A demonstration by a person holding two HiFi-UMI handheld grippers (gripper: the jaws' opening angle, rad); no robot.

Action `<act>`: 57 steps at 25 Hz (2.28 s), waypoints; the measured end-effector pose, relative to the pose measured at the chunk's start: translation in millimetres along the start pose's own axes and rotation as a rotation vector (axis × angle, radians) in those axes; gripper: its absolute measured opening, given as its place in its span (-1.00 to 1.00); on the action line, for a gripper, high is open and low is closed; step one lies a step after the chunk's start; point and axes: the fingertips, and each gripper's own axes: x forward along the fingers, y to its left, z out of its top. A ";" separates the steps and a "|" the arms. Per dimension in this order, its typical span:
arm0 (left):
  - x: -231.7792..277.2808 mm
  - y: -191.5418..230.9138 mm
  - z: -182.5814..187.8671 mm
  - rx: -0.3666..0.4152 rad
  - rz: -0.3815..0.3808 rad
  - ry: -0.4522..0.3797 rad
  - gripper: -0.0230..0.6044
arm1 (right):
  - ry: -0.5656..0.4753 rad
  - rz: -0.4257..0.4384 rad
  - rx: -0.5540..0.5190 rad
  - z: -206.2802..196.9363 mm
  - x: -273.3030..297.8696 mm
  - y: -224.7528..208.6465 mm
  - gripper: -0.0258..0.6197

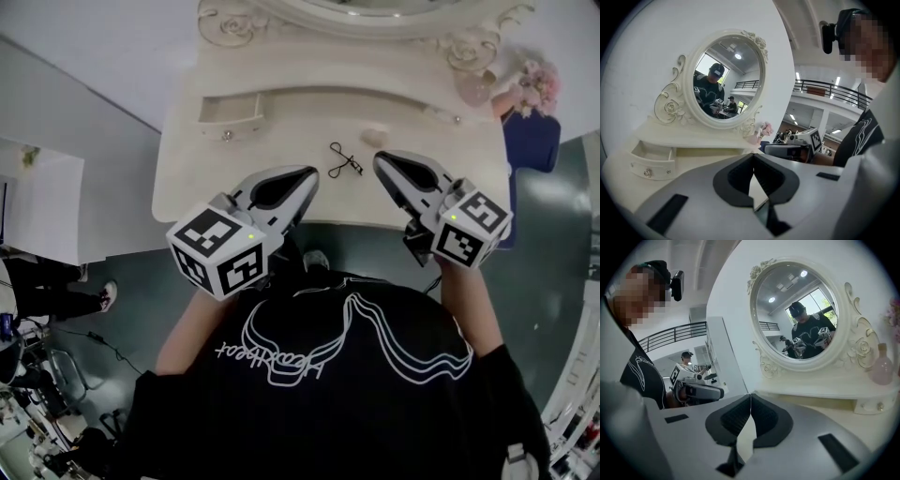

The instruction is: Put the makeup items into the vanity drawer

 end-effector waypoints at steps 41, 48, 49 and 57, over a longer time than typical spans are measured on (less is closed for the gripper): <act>46.1 103.0 -38.3 -0.115 -0.033 0.181 -0.91 | 0.581 -0.212 -0.115 -170.9 60.4 -93.7 -0.43; 40.4 111.7 -37.4 -0.128 -0.017 0.172 -0.91 | 0.633 -0.226 -0.094 -181.4 63.9 -96.4 -0.63; 40.5 111.5 -37.3 -0.129 -0.018 0.171 -0.91 | 0.636 -0.232 -0.092 -182.0 63.5 -97.4 -0.69; 37.9 112.7 -36.8 -0.138 -0.008 0.165 -0.91 | 0.639 -0.262 -0.083 -180.7 62.1 -101.7 -0.81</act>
